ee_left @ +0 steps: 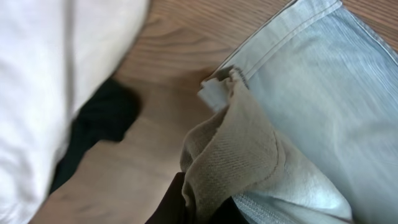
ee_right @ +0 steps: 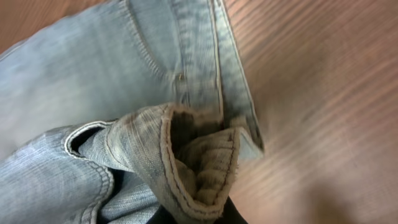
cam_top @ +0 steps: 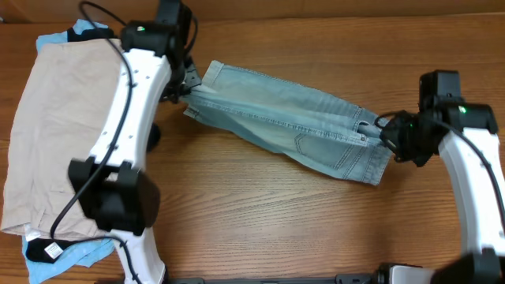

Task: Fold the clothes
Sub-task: 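Lift the jeans with both grippers and stretch them between the grippers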

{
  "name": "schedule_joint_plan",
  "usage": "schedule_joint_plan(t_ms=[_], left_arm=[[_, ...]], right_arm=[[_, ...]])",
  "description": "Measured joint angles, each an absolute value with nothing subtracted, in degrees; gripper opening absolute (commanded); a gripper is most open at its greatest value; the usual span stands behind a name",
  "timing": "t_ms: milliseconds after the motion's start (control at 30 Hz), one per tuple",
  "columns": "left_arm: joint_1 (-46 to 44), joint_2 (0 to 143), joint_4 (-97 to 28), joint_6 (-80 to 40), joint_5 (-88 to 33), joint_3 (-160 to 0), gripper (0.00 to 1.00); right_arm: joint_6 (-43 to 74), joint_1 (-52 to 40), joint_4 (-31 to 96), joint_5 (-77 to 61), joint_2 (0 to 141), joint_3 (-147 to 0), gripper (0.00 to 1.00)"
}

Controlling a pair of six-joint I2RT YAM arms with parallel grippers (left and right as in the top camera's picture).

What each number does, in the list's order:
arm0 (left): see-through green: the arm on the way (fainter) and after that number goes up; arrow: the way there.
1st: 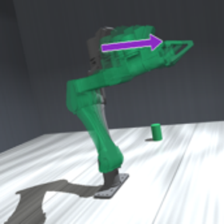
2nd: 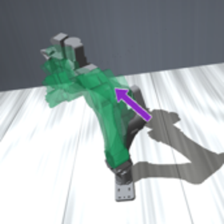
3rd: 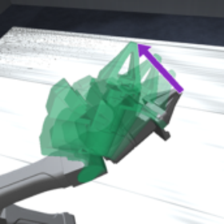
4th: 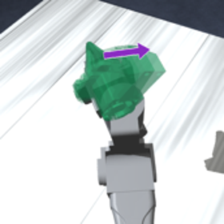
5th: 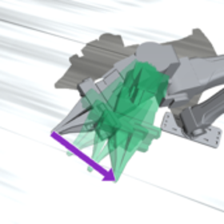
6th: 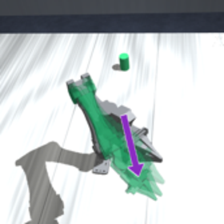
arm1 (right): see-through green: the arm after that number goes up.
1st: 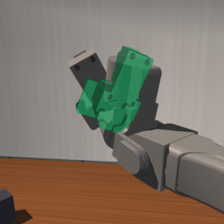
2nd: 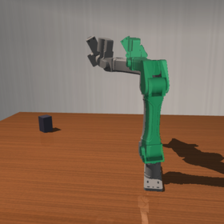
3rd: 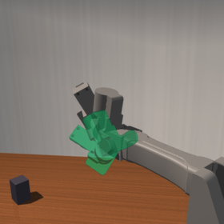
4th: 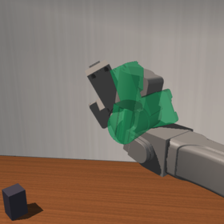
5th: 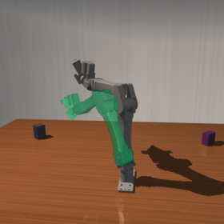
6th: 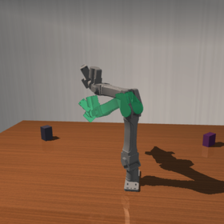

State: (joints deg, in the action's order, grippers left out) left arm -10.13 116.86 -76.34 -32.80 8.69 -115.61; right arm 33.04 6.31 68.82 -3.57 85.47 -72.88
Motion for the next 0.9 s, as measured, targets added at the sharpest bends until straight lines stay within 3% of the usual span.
schedule_joint_plan(t_ms=[267, 333, 433, 467, 500, 667, 900], left_arm=[[-11.07, 126.56, -65.65, -32.80, 8.34, -115.61, 0.06], [-11.07, 127.57, -63.22, -32.64, 8.36, -115.59, 0.19], [-11.14, 128.03, -59.13, -32.53, 8.97, -115.59, 0.64], [-11.11, 128.03, -57.87, -32.42, 9.34, -115.59, 0.77], [-11.11, 128.03, -56.77, -32.42, 9.85, -115.61, 1.00], [-11.11, 128.07, -57.30, -31.03, 11.40, -117.34, 1.00], [-11.11, 128.07, -73.76, -29.26, 11.84, -132.88, 1.00]], right_arm=[[32.99, 8.01, 58.54, -3.33, 94.65, -72.69, 0.06], [33.10, 8.01, 55.94, -3.11, 95.94, -72.66, 0.19], [32.84, 8.19, 51.18, -1.87, 97.49, -72.62, 0.78], [32.71, 8.51, 49.71, -1.15, 97.93, -72.62, 0.92], [32.53, 8.86, 48.29, -0.54, 98.32, -72.62, 1.00], [31.51, 9.80, 45.95, 1.37, 98.87, -72.95, 1.00], [28.36, 9.74, 52.49, -0.64, 98.87, -79.18, 1.00]])
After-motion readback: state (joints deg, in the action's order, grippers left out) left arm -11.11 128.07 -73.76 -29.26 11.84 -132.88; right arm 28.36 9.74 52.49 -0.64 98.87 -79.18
